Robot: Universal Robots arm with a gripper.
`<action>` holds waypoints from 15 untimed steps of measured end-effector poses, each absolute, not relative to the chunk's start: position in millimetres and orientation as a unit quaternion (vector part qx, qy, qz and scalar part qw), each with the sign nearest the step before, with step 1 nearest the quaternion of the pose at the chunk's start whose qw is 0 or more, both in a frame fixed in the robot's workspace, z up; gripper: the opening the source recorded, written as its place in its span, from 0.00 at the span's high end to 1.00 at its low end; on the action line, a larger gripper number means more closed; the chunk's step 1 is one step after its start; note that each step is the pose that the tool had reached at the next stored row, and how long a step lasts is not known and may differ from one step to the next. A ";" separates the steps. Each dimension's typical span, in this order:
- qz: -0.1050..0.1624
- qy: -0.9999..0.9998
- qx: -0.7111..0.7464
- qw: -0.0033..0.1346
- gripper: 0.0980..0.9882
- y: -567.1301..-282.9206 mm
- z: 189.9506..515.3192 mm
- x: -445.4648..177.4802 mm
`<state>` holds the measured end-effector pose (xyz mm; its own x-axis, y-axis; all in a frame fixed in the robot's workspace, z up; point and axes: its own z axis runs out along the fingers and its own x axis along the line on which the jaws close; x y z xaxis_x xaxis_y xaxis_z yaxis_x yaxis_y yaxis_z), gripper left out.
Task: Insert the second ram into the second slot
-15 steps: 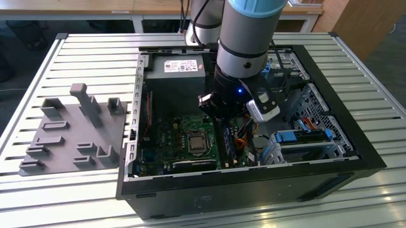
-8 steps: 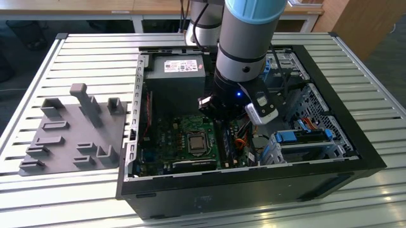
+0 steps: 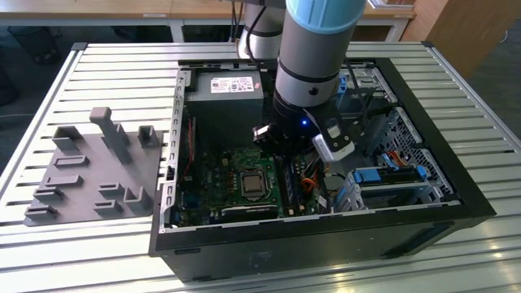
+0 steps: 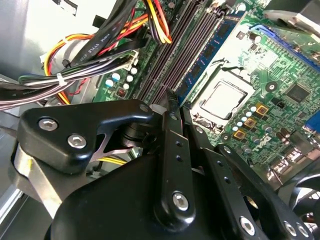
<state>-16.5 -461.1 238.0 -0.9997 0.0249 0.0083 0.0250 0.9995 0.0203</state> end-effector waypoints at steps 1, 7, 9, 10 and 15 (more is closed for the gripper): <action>-0.010 -1.000 -0.012 0.004 0.95 -461.1 236.6 -16.5; -0.010 -1.000 -0.012 0.004 0.95 -461.2 231.8 -16.5; -0.010 -1.000 -0.012 0.004 0.95 -461.2 231.7 -16.5; -0.010 -1.000 -0.012 0.004 0.95 -461.1 231.6 -16.5; -0.010 -1.000 -0.012 0.004 0.95 -461.2 231.6 -16.5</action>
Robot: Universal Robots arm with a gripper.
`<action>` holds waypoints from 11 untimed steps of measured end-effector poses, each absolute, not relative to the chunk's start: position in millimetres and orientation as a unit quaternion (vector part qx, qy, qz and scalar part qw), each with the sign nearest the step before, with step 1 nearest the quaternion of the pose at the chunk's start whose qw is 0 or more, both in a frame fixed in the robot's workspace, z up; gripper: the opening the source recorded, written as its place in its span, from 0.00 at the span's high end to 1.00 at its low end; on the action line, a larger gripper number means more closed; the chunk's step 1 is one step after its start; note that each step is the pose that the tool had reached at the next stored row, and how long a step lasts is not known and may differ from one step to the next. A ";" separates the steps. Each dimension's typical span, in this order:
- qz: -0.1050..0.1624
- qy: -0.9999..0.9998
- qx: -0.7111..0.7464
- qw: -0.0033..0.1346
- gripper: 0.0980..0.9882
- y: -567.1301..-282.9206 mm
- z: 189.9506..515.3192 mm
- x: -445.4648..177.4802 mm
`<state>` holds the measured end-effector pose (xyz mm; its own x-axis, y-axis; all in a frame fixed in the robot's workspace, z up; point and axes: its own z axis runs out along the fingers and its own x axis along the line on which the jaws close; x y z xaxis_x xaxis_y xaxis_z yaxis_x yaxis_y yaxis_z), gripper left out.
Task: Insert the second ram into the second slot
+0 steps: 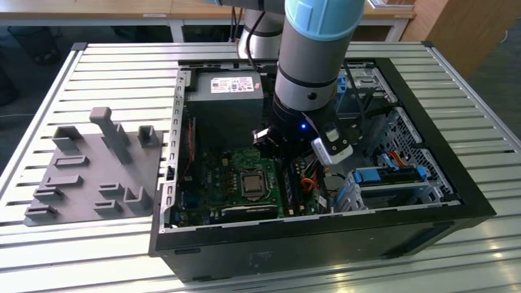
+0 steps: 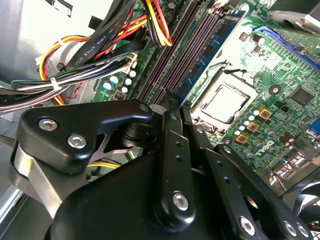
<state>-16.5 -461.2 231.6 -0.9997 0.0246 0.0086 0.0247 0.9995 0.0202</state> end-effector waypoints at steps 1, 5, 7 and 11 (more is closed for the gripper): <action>-0.010 -1.000 -0.012 0.004 0.95 -461.1 231.1 -16.5; -0.010 -1.000 -0.012 0.004 0.95 -461.1 227.0 -16.5; -0.010 -1.000 -0.012 0.004 0.95 -461.2 224.2 -16.5; -0.010 -1.000 -0.023 0.004 0.95 -461.2 219.1 -16.5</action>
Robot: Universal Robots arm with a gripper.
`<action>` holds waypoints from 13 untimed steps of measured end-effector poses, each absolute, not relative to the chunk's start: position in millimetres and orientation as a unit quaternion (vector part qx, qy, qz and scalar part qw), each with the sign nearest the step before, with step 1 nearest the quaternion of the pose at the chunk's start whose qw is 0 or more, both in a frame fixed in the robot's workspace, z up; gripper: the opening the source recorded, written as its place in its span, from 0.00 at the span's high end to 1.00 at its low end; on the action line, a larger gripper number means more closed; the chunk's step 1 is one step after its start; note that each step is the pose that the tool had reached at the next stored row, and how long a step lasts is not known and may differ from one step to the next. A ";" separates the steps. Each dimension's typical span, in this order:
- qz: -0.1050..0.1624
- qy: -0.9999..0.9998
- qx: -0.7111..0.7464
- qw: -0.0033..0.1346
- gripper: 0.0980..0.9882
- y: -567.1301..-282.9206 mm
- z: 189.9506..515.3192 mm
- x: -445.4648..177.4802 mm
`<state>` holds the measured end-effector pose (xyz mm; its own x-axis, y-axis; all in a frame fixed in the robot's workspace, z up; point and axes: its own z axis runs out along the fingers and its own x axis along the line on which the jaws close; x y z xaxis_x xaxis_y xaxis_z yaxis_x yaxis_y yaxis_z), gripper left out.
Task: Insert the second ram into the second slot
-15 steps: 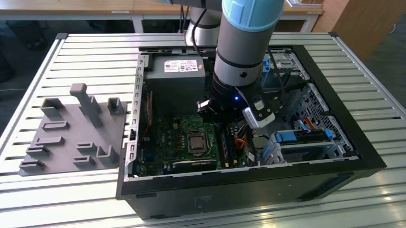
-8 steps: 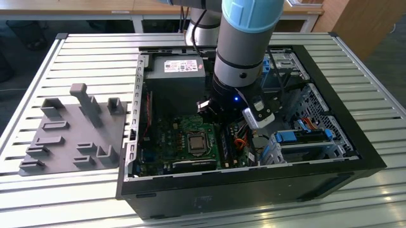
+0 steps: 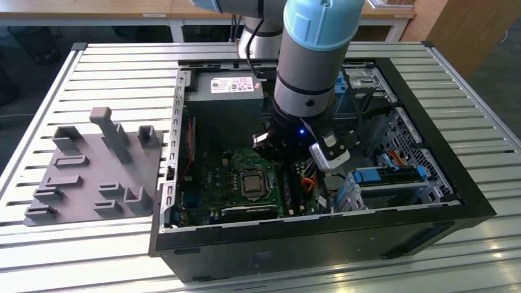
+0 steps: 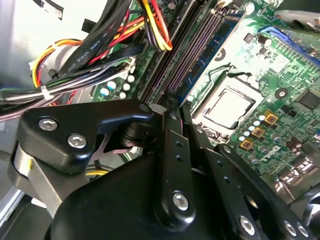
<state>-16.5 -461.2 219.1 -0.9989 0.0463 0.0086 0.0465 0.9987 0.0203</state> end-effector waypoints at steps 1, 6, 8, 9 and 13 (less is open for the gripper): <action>-0.010 -1.000 -0.025 0.004 0.95 -461.2 218.7 -16.6; -0.010 -1.000 -0.025 0.004 0.95 -461.1 216.3 -16.7; -0.010 -1.000 -0.025 0.004 0.95 -461.2 215.2 -16.7; -0.010 -1.000 -0.025 0.004 0.95 -461.2 215.0 -16.7; -0.010 -1.000 -0.025 0.004 0.95 -461.2 214.7 -16.7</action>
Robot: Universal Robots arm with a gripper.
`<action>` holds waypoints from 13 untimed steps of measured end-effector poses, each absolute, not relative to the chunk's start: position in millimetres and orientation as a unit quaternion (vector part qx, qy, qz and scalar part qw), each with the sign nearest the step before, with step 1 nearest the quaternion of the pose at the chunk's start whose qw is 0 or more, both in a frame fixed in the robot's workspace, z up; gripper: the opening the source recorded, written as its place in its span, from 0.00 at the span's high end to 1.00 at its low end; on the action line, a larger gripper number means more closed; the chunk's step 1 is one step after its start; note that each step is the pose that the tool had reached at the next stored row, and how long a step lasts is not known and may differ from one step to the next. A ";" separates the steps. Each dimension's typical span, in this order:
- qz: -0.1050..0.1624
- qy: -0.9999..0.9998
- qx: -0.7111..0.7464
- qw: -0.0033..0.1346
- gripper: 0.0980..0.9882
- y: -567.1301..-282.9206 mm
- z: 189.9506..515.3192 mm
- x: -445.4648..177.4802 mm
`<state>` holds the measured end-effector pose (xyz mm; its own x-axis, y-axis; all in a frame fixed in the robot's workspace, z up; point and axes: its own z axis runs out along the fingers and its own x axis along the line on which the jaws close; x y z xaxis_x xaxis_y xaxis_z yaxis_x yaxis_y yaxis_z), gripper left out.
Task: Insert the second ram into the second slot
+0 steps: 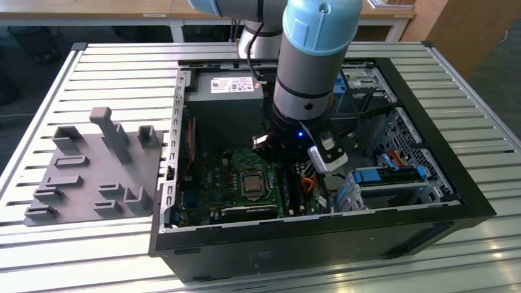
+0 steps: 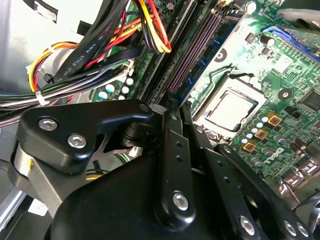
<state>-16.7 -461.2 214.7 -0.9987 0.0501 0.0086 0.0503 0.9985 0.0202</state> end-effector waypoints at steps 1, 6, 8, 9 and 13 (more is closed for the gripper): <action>-0.010 -1.000 -0.025 0.004 0.95 -461.2 214.6 -16.7; -0.010 -1.000 -0.022 0.005 0.95 -461.2 214.7 -15.6; -0.010 -1.000 -0.021 0.005 0.95 -461.2 214.7 -13.9; -0.010 -1.000 -0.021 0.006 0.95 -461.1 214.8 -13.4; -0.010 -1.000 -0.019 0.008 0.95 -460.9 215.3 -12.5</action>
